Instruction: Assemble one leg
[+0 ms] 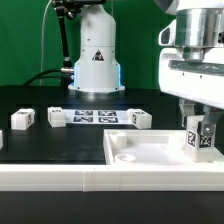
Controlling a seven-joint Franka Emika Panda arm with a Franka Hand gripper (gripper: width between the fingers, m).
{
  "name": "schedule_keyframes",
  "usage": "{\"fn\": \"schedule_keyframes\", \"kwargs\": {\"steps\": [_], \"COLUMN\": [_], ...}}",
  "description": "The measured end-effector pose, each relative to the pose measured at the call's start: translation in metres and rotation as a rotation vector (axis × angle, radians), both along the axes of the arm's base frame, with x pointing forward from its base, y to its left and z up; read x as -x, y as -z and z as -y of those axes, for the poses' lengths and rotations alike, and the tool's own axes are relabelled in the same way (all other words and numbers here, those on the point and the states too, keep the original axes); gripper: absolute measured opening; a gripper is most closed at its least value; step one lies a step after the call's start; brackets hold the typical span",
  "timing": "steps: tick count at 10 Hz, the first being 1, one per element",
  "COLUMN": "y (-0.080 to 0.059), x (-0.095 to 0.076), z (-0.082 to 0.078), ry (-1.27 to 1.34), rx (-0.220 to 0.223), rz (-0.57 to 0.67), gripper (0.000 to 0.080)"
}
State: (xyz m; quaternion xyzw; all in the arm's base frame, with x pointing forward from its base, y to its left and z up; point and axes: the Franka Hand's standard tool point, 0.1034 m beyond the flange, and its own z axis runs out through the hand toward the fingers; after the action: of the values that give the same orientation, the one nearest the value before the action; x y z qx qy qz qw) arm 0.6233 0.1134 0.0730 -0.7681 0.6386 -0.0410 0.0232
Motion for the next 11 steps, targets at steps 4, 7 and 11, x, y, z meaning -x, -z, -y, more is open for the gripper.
{"fn": "schedule_keyframes", "kwargs": {"steps": [4,7,11], "y": [0.0009,0.0015,0.0029], "x": [0.0005,0.0001,0.0001], "z": [0.0008,0.0003,-0.0025], "ry": [0.06,-0.075,-0.5], "rx": [-0.022,-0.01,0.037], "rz": [-0.003,0.002,0.009], "gripper": [0.0502,0.0621,0.0649]}}
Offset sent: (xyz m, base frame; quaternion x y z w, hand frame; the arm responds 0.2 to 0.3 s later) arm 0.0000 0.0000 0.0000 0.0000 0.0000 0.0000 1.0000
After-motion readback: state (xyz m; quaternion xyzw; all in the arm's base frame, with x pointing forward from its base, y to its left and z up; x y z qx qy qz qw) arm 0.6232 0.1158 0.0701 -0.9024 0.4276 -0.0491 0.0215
